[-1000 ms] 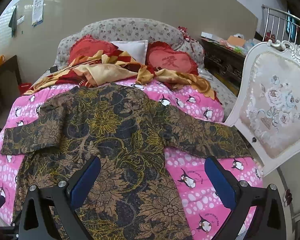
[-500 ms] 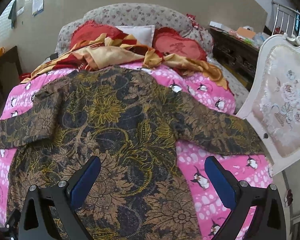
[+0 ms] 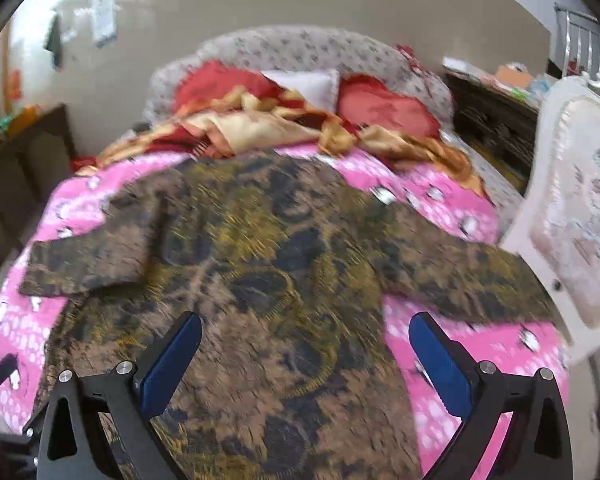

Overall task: Fold small clothes
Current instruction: 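Grasp the sleeve cuff nearest the left gripper and lift it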

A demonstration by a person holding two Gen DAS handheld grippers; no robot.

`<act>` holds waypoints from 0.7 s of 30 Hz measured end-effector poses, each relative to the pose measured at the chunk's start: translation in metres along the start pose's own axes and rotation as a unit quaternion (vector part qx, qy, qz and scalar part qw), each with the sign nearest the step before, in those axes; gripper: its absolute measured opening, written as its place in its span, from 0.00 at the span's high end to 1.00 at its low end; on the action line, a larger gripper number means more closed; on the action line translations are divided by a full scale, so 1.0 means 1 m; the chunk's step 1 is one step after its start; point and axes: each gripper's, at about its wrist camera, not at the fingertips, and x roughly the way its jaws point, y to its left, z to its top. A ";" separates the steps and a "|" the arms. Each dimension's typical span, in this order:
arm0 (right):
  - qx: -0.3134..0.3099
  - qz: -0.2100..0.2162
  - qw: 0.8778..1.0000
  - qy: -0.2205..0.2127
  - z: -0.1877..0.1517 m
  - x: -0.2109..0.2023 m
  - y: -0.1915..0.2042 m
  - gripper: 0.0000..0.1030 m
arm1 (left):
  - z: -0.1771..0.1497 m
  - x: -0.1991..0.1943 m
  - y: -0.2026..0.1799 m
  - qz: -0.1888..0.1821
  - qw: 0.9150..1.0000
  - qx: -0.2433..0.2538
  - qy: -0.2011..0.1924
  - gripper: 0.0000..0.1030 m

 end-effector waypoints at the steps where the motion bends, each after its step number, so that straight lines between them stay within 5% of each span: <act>1: -0.010 0.011 1.000 -0.002 -0.001 0.010 0.002 0.00 | 0.005 0.006 0.000 0.003 1.000 -0.001 -0.001 0.02; 5: -0.021 0.067 0.996 0.059 -0.012 0.066 0.003 0.00 | 0.024 0.055 0.004 0.050 0.999 -0.003 0.021 0.02; 8: -0.019 0.074 0.993 0.095 -0.031 0.090 -0.001 0.00 | 0.011 0.094 0.011 0.088 0.992 -0.008 0.085 0.02; 11: -0.033 0.080 0.987 0.132 -0.054 0.107 0.005 0.00 | -0.002 0.091 0.018 0.072 0.995 -0.036 0.062 0.02; 21: -0.048 0.071 0.990 0.115 -0.061 0.106 0.013 0.00 | -0.005 0.092 0.016 0.076 0.995 -0.035 0.058 0.00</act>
